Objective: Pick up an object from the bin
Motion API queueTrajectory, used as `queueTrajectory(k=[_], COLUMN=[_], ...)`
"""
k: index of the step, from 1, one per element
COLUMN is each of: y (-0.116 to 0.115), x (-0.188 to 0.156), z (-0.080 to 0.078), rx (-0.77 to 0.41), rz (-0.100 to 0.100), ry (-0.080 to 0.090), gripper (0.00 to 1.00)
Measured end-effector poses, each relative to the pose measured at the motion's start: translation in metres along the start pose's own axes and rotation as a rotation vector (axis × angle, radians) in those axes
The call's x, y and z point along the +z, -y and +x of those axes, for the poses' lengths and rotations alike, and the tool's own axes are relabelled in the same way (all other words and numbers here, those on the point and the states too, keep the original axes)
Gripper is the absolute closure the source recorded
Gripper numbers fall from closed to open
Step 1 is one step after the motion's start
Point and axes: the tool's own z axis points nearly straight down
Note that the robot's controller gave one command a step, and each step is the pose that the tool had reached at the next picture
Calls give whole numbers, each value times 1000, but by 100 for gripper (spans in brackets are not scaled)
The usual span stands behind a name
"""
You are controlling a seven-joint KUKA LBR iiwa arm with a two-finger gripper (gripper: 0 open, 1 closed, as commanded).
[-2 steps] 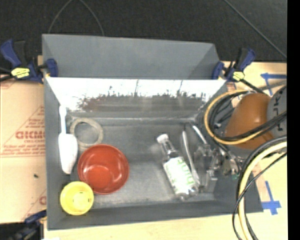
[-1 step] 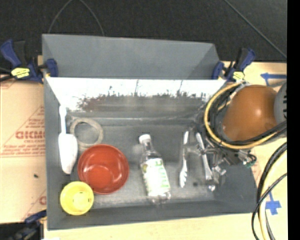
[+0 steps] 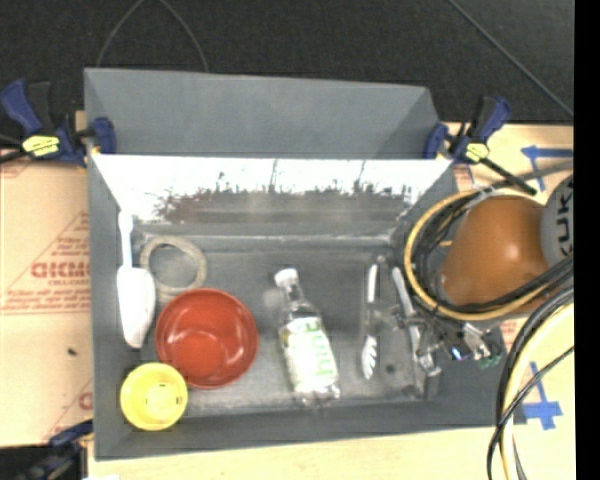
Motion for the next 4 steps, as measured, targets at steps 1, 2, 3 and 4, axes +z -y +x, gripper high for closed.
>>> queueTrajectory(k=[1, 2, 3, 4], y=[-1, -19, -19, -20], x=[28, 31, 31, 18], z=[12, 9, 9, 10], rx=[-703, -421, -422, -421], rz=[5, -1, 0, -3], ry=[3, -1, -1, -2], gripper=[0, 100, 100, 100])
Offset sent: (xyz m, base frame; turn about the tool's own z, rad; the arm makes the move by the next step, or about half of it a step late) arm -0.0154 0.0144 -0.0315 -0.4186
